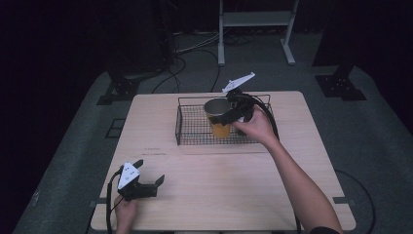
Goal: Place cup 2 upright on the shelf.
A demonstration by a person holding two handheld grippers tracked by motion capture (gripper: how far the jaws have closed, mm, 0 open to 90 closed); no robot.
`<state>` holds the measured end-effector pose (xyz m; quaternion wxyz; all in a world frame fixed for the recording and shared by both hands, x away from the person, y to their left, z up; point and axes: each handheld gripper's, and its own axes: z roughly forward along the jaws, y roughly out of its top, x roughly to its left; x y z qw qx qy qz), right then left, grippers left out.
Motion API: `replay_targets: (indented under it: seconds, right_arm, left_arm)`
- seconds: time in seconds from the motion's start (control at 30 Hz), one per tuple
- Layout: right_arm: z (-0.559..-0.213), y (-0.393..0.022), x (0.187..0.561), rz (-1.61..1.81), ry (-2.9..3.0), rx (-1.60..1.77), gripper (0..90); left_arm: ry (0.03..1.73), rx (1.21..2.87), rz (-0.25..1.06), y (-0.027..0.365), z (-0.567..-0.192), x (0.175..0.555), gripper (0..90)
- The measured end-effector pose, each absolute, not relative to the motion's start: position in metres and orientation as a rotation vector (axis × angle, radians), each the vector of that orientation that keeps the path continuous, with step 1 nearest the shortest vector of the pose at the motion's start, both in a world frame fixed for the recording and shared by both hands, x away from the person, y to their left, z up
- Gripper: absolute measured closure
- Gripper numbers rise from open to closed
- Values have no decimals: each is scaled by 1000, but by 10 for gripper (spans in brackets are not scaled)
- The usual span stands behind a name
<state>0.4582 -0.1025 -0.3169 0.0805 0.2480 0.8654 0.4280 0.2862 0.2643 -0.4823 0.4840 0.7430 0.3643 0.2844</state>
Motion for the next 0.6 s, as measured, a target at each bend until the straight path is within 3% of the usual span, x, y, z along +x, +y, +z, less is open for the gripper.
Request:
replay_targets:
  seconds: [0.6]
  right_arm:
    - [-314, -96, 484, 1294, 2563, 793, 127]
  left_arm:
    - [885, 1813, 693, 265, -482, 286, 0]
